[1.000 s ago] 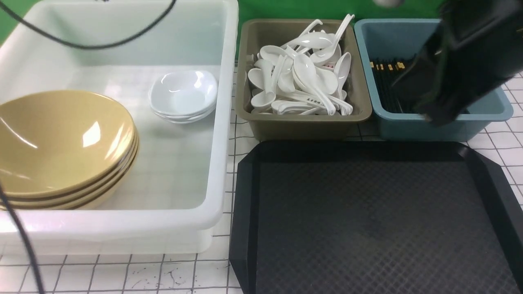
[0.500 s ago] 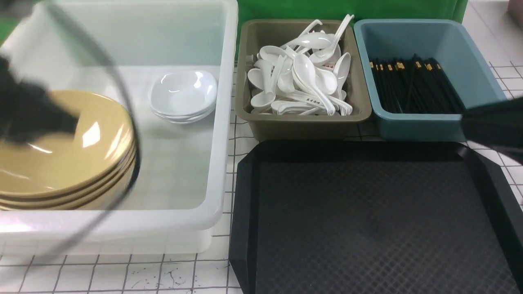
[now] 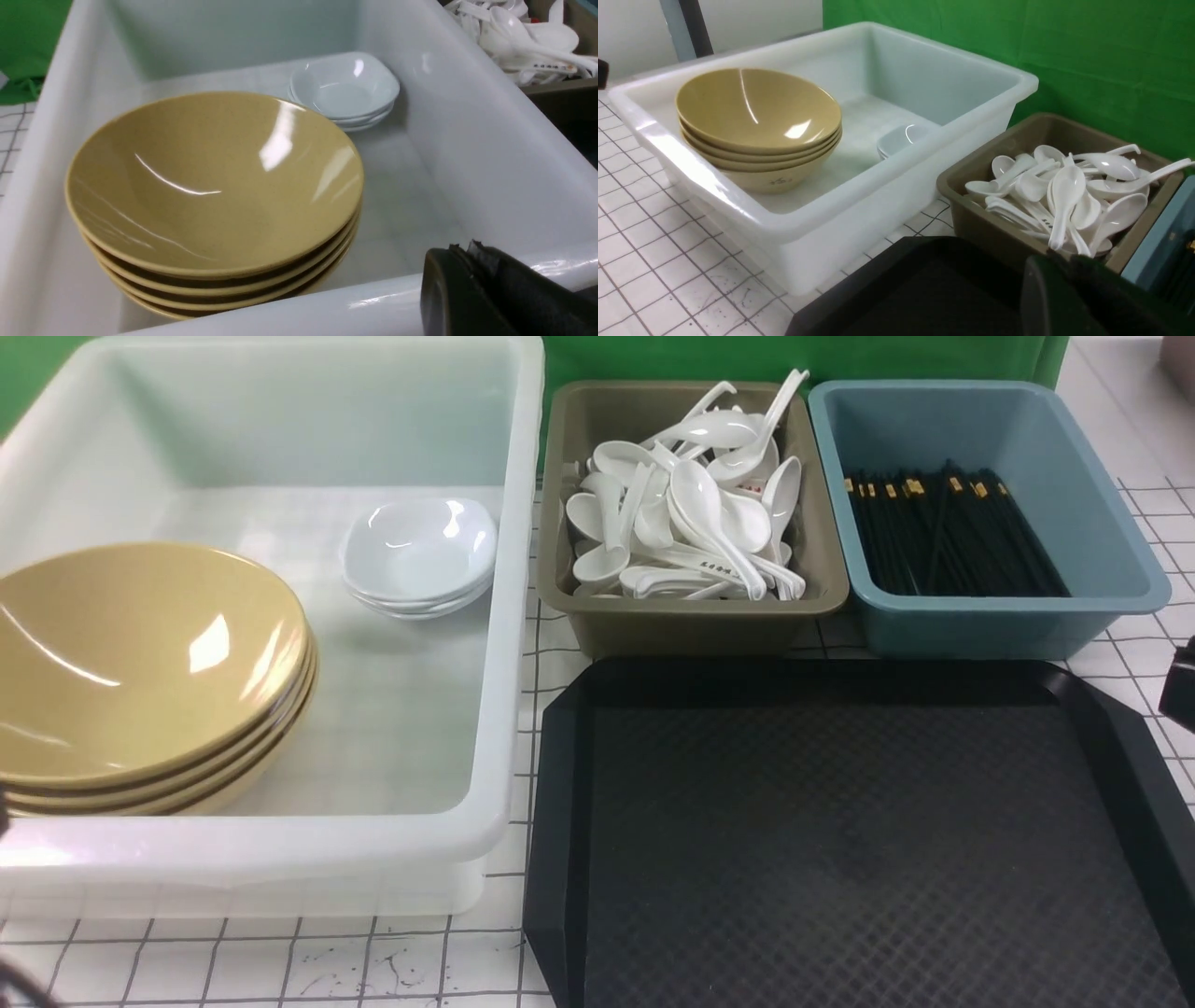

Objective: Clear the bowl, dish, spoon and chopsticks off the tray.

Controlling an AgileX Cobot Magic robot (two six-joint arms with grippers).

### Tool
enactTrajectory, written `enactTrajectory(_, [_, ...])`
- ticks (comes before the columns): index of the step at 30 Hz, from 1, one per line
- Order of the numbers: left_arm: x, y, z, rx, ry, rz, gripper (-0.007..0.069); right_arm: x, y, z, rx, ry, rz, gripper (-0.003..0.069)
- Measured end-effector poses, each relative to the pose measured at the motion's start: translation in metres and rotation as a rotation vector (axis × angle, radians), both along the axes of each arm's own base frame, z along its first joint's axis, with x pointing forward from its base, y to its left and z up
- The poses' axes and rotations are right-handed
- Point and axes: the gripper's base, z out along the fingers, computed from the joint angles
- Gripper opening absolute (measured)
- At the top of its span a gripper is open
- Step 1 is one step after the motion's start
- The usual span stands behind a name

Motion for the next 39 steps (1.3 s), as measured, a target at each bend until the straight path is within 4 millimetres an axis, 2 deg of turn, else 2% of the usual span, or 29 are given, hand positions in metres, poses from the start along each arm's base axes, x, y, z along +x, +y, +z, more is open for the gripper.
enactTrajectory(20, [-0.003,0.001,0.001,-0.002,-0.020,0.009,-0.0006,0.000,0.000,0.000,0.002,0.001,0.000,0.0106])
enactTrajectory(24, [-0.003,0.001,0.001,-0.002,-0.020,0.009,-0.0006,0.000,-0.001,-0.009,-0.010,-0.004,-0.007,0.0107])
enactTrajectory(28, [-0.003,0.001,0.001,-0.001,-0.020,0.009,-0.0006,-0.009,-0.015,-0.024,-0.007,-0.058,-0.070,0.0107])
enactTrajectory(30, [-0.003,0.001,0.001,-0.001,-0.020,0.009,-0.0006,-0.015,-0.028,-0.042,0.010,-0.083,-0.175,0.0074])
enactTrajectory(31, [-0.003,0.001,0.001,-0.001,-0.020,0.009,-0.0006,-0.015,-0.028,-0.044,0.008,-0.078,-0.177,0.0069])
enactTrajectory(32, [-0.003,0.001,0.001,-0.001,-0.020,0.009,-0.0006,-0.017,-0.037,-0.060,0.021,-0.085,-0.279,0.0042])
enactTrajectory(34, [-0.003,0.001,0.001,-0.001,-0.020,0.009,-0.0006,-0.018,-0.043,-0.070,0.028,-0.089,-0.351,0.0036])
enactTrajectory(39, [-0.003,0.001,0.001,-0.003,-0.020,0.009,-0.0006,-0.022,-0.060,-0.131,0.049,-0.015,-0.609,0.0035])
